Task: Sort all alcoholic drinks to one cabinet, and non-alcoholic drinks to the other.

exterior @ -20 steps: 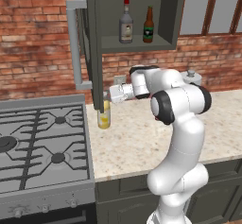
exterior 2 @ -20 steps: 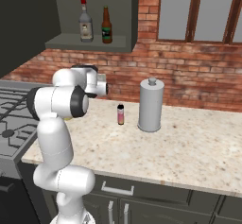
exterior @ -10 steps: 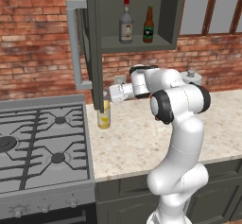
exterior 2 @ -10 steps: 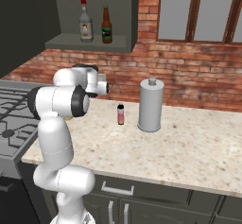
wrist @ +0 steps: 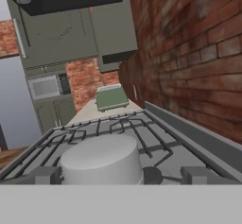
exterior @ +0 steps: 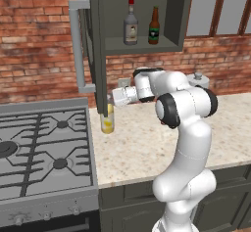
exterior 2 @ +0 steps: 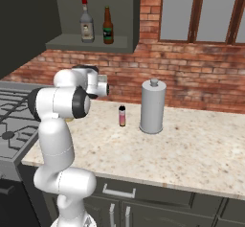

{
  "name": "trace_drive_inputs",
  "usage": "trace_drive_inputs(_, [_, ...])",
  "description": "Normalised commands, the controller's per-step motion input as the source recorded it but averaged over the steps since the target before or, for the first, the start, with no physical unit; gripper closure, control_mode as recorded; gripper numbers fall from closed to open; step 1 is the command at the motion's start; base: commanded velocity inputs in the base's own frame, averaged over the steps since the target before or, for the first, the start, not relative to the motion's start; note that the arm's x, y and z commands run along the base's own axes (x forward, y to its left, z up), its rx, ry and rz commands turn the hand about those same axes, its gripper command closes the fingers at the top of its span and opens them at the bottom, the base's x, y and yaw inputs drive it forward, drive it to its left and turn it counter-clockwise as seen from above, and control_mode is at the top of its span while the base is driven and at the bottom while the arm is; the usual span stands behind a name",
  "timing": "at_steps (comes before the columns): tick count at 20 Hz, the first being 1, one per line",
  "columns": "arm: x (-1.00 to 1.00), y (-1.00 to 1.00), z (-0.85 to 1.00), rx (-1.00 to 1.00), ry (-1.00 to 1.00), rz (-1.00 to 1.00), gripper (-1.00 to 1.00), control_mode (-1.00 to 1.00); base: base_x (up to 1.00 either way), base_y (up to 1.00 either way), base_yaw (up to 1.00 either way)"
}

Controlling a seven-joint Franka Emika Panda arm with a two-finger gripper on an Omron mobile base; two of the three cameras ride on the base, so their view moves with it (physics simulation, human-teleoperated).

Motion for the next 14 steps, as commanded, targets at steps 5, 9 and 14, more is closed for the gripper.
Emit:
trace_drive_inputs(5, [0.00, 0.14, 0.00, 0.02, 0.01, 0.00, -1.00, -1.00, 0.00, 0.00, 0.00])
trace_drive_inputs(9, [0.00, 0.03, -0.01, 0.01, 0.00, 0.00, -1.00, -1.00, 0.00, 0.00, 0.00])
trace_drive_inputs(14, [0.00, 0.01, -0.01, 0.00, 0.00, 0.00, 1.00, -1.00, 0.00, 0.00, 0.00])
